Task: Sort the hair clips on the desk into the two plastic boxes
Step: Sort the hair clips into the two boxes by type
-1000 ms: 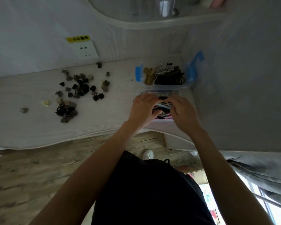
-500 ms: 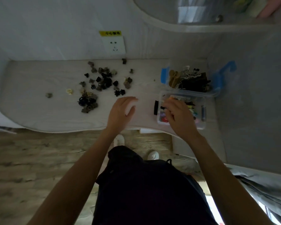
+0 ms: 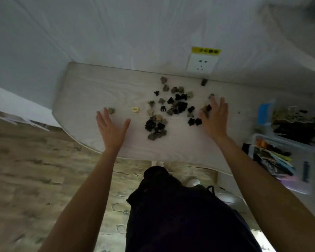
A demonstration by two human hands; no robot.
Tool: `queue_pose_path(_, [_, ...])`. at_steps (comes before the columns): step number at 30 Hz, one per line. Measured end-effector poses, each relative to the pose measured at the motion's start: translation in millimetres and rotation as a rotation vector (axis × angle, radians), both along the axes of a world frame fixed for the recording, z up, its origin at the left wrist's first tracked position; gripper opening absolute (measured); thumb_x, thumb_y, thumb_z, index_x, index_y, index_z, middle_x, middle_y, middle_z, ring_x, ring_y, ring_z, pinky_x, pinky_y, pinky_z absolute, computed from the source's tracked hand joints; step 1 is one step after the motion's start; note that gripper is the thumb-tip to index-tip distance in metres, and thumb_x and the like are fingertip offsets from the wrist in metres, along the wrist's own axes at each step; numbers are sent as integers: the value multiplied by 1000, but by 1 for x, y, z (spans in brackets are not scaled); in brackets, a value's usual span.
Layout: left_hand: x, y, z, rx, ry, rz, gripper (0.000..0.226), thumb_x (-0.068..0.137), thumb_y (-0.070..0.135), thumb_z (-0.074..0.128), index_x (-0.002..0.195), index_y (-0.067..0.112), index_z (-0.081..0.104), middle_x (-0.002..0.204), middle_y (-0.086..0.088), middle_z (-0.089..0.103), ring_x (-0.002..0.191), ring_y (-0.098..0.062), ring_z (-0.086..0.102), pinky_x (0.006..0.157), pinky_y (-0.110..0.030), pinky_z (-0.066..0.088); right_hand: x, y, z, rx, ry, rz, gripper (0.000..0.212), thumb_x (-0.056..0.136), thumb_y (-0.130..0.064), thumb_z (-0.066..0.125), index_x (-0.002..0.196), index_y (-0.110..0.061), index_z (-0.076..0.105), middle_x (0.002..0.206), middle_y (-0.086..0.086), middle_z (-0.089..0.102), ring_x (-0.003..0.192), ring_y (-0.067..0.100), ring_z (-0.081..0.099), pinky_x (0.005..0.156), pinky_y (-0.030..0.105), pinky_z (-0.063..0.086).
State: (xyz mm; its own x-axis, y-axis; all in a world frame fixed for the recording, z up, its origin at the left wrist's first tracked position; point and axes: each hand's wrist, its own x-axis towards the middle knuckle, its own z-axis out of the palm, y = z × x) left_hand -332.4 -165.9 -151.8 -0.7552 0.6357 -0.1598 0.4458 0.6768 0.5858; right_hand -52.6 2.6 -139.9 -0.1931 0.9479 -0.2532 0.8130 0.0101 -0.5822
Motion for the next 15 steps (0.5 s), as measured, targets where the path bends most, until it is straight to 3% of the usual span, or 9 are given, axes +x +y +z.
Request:
queue_pose_path(5, [0, 35, -5, 32, -29, -263, 77, 88, 53, 39, 147, 8, 17, 156, -13, 14, 145, -26, 9, 119, -45, 6, -36, 1, -10, 8, 110, 72, 56, 96, -28, 46, 145, -12, 23, 155, 16, 10, 144, 29, 5, 118, 47, 5])
queue_pose_path(8, [22, 53, -8, 63, -60, -452, 75, 88, 56, 26, 147, 12, 16, 157, -8, 13, 145, -19, 6, 117, -38, 0, -61, -12, -11, -15, 185, 133, 53, 97, -28, 45, 144, -13, 26, 156, 10, 14, 144, 22, 6, 118, 35, 3])
queue_pose_path(12, [44, 71, -10, 118, -131, -670, 63, 92, 51, 25, 146, 19, 21, 156, -1, 16, 145, -12, 7, 118, -34, -1, -69, -17, -2, -7, 228, 229, 42, 97, -28, 44, 137, -15, 40, 150, 8, 29, 139, 19, 22, 113, 27, 16])
queue_pose_path(15, [38, 90, -2, 153, -163, -730, 57, 93, 49, 25, 140, 18, 37, 148, -4, 37, 141, -18, 24, 118, -39, 10, -58, 12, 9, 127, 193, 110, 38, 95, -26, 43, 131, -13, 46, 142, 12, 37, 132, 24, 31, 109, 27, 22])
